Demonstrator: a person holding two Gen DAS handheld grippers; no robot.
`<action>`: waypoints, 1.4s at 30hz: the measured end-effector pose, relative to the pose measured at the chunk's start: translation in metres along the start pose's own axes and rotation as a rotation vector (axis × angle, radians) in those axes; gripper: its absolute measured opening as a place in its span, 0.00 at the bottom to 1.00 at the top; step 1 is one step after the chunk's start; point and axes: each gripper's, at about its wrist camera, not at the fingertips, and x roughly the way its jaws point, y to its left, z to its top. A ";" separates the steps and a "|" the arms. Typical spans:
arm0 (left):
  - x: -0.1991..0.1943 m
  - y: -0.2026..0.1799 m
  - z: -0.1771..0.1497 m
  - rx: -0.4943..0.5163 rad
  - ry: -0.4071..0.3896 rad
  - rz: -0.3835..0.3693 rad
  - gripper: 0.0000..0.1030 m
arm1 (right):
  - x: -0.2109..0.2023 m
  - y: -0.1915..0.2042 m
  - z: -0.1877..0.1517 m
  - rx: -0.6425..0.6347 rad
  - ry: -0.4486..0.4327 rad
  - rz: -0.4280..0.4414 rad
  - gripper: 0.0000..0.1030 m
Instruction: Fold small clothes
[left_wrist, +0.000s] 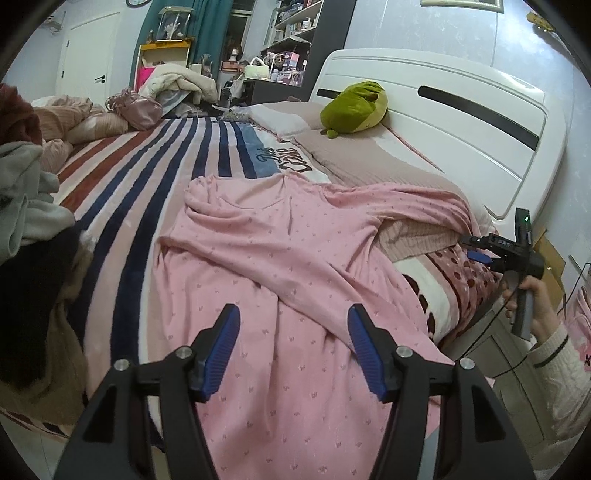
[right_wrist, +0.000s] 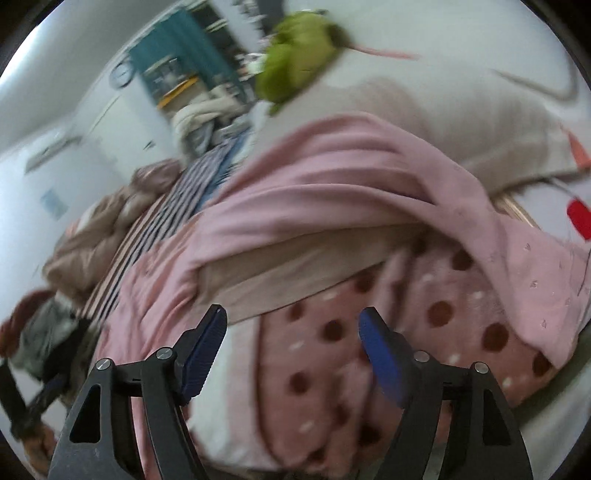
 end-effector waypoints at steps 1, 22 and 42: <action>0.002 0.000 0.002 0.003 0.003 0.003 0.55 | 0.003 -0.007 0.004 0.021 -0.032 -0.017 0.69; 0.014 0.019 0.009 -0.038 -0.008 0.080 0.55 | -0.003 0.001 0.058 0.031 -0.308 -0.072 0.00; 0.003 0.026 0.043 -0.103 -0.110 0.096 0.70 | 0.019 -0.016 0.047 0.060 -0.322 -0.107 0.15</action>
